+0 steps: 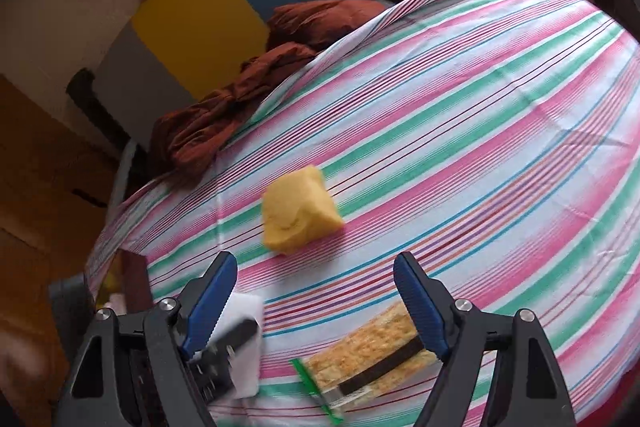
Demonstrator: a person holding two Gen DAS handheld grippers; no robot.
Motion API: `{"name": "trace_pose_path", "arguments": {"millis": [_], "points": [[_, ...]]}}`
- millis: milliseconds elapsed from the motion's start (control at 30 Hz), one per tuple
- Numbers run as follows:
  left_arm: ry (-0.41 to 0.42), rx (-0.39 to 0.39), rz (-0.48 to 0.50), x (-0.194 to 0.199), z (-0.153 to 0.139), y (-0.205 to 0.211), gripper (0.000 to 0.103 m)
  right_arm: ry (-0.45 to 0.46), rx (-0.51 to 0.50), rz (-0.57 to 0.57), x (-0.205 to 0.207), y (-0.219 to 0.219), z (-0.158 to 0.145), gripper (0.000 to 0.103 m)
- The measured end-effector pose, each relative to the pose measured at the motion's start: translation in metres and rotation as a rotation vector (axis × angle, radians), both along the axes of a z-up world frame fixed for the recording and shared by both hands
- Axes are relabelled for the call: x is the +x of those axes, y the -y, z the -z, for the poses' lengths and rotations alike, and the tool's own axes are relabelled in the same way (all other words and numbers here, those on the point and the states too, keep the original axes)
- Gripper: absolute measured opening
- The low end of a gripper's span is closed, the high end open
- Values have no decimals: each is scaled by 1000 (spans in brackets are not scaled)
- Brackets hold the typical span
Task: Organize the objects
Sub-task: 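Grasp the white bar with the left gripper while the right gripper grasps the cotton ball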
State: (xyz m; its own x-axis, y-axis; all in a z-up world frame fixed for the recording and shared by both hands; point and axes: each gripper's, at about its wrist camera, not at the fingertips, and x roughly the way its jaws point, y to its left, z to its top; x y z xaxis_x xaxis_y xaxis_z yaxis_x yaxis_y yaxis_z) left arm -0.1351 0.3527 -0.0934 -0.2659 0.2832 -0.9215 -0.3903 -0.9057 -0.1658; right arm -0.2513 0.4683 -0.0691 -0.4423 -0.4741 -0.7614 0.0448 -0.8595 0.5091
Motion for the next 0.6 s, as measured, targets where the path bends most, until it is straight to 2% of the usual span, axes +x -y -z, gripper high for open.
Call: {"name": "trace_pose_path", "arguments": {"millis": [100, 167, 200, 233, 267, 400, 600], "points": [[-19, 14, -2, 23, -5, 11, 73, 19, -21, -60, -1, 12, 3, 82], [-55, -2, 47, 38, -8, 13, 68, 27, -26, -104, 0, 21, 5, 82], [-72, -24, 67, 41, -7, 11, 49, 28, -22, -127, 0, 27, 6, 82], [-85, -41, 94, 49, -7, 11, 38, 28, -10, -148, 1, 33, 7, 82], [-89, -24, 104, 55, -8, 13, 37, 27, -2, -161, 2, 38, 8, 82], [-127, 7, 147, 83, -14, 19, 20, 33, -8, -208, 1, 52, 14, 82], [-143, 40, 173, 119, -17, 41, 19, 79, -91, -288, 0, 70, 23, 82]]}}
